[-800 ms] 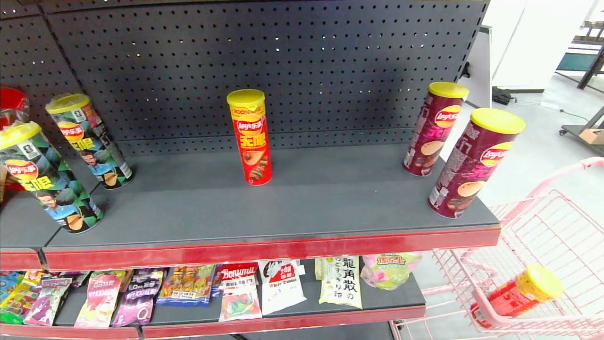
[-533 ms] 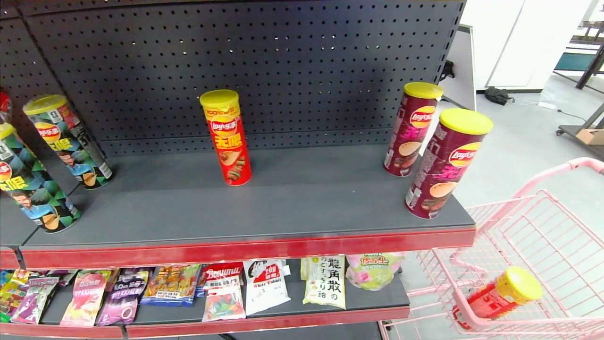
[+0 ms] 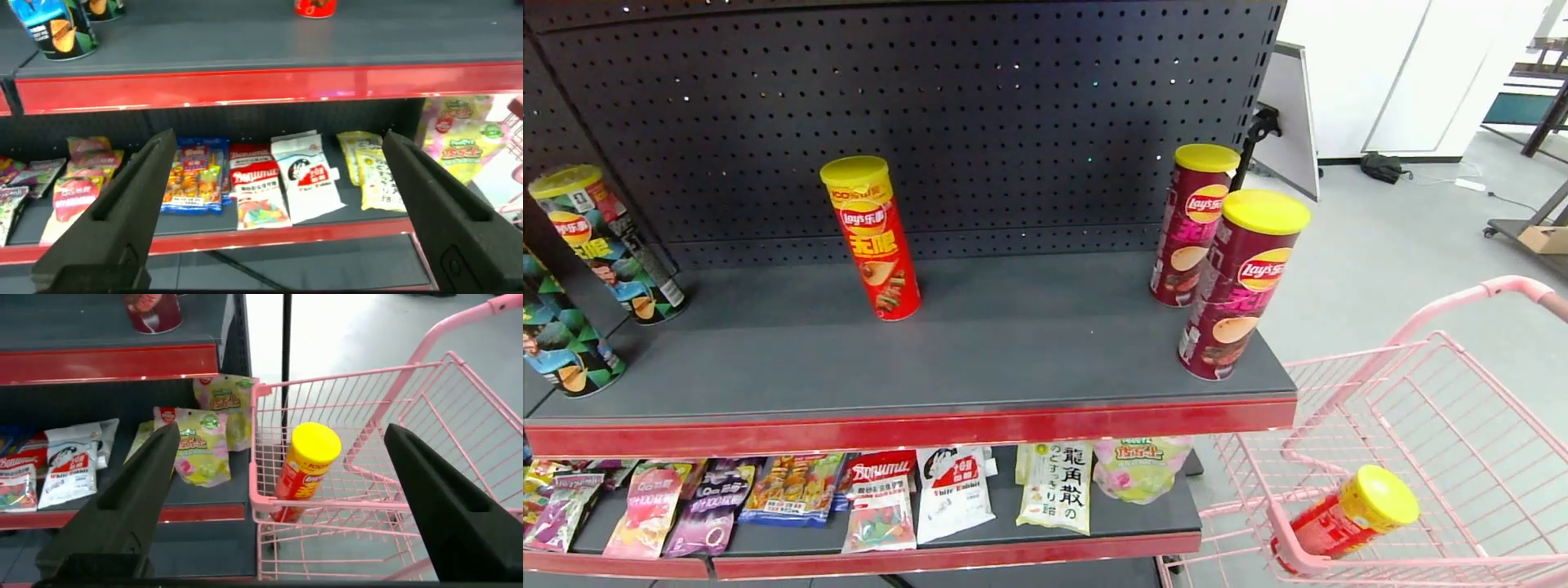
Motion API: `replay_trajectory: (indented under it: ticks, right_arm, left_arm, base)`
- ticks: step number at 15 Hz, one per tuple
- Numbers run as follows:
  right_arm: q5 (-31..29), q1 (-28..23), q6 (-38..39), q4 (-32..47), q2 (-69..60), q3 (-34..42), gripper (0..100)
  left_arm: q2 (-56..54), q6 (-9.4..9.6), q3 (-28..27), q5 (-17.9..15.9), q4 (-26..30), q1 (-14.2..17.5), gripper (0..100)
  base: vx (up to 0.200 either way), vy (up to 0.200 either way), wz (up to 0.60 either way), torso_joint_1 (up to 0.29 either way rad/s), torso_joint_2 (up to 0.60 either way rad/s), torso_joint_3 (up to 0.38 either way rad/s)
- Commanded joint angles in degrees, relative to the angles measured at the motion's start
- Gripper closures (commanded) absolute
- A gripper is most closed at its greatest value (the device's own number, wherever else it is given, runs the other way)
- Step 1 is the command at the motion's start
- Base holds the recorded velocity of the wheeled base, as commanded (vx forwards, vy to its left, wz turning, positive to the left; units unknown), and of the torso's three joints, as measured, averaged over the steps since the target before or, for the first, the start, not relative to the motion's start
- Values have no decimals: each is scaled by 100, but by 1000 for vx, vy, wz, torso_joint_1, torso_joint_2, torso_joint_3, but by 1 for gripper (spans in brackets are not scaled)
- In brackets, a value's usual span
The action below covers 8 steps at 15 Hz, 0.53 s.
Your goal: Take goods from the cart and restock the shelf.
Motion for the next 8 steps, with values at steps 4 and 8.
replay_trajectory:
  ticks: [4, 8]
  right_arm:
    - [-1, 1, 0, -4, -2, 0, 0]
    - [-1, 1, 0, -4, -2, 0, 0]
  left_arm:
    - [-2, 1, 0, -2, 2, 4, 0]
    - [-2, 1, 0, -2, 2, 4, 0]
  base:
    - [0, 0, -600, 2, 2, 2]
    - [0, 0, -600, -1, 0, 2]
